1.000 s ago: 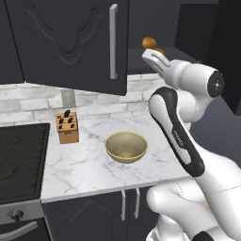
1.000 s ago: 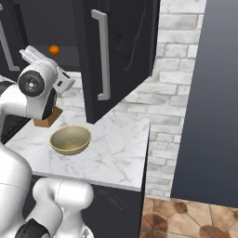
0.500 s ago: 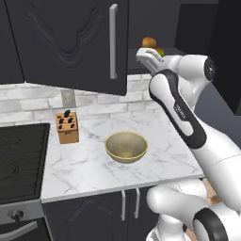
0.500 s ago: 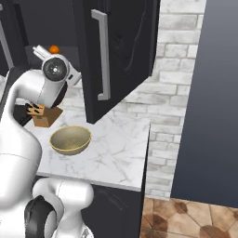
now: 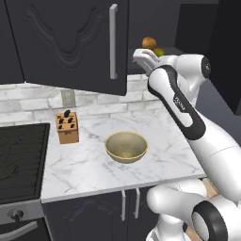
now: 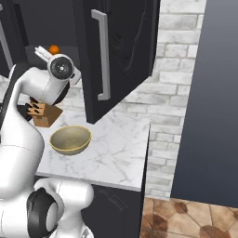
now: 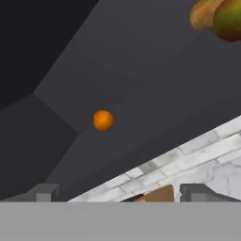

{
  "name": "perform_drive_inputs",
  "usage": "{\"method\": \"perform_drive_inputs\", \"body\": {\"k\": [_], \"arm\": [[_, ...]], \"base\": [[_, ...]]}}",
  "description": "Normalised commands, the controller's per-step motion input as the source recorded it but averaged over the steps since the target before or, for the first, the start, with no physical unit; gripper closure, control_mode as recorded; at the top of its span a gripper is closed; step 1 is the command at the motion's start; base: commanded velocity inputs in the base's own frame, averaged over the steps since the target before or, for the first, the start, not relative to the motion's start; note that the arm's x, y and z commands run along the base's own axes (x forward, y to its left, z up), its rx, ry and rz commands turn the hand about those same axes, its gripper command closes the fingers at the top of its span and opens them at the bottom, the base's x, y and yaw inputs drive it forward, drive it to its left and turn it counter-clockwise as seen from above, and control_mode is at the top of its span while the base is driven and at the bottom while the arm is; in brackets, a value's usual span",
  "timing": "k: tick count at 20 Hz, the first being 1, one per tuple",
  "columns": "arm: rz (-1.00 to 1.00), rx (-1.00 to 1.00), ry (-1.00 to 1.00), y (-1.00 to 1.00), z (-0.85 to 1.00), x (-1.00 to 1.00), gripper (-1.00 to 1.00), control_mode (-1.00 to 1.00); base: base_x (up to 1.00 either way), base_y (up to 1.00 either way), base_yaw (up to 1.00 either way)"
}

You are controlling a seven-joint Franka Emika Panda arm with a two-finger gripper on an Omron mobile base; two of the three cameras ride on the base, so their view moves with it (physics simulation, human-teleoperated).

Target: Open the cabinet. Pick the tangerine and mango from the cabinet and place them into the bowl. Then close the cabinet.

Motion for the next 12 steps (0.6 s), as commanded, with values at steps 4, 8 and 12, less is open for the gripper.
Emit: {"method": "perform_drive_inputs", "body": {"k": [4,8,12], "arm": [[0.07,0.00,0.00,0.33,-0.13,0.31,-1.00,-1.00],[0.12,0.00,0.04,0.30,-0.08,0.47,-1.00,-1.00],[0.22,0.00,0.06,0.18,-0.13,0.49,-1.00,-1.00]], "base": [[0.00,0.00,0.00],[0.00,0.00,0.00],[0.00,0.00,0.00]]}}
